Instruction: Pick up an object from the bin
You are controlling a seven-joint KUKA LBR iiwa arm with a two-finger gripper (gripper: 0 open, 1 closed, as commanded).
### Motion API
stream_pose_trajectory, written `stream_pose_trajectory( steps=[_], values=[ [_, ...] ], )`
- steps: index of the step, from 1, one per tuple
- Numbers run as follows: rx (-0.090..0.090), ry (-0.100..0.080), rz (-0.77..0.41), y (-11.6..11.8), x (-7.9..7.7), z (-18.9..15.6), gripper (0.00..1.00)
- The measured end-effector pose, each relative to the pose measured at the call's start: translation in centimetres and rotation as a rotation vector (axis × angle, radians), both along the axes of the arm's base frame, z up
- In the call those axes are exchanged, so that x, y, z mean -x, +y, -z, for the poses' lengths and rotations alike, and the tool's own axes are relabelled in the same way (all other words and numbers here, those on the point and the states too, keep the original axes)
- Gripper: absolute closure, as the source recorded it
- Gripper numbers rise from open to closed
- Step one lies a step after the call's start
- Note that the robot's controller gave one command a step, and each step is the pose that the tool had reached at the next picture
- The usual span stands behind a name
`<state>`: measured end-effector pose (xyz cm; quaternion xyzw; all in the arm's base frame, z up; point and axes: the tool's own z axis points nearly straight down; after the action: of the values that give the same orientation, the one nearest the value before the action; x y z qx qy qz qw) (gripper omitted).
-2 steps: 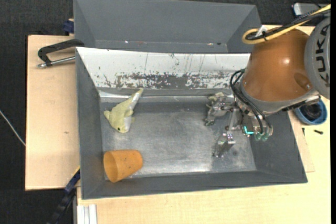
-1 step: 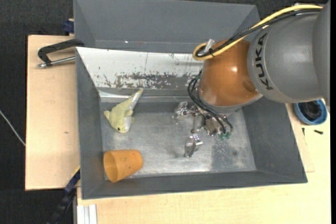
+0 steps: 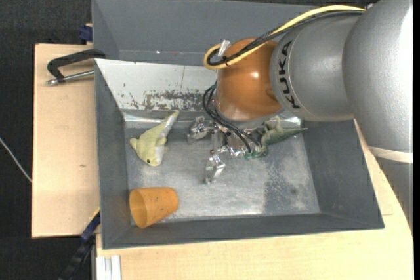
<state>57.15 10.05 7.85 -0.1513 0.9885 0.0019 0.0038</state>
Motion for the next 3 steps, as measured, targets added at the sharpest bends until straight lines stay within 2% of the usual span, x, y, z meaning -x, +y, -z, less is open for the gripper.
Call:
stream_pose_trajectory(
  steps=[1, 2, 3],
  values=[
    [0.004, -0.002, 0.033, -3.6, -1.6, -1.5, 0.0],
    [0.002, 0.0, 0.002, -2.9, -3.2, -0.5, 0.0],
    [0.002, 0.001, 0.002, -2.9, -3.1, -0.5, 1.0]
  ],
)
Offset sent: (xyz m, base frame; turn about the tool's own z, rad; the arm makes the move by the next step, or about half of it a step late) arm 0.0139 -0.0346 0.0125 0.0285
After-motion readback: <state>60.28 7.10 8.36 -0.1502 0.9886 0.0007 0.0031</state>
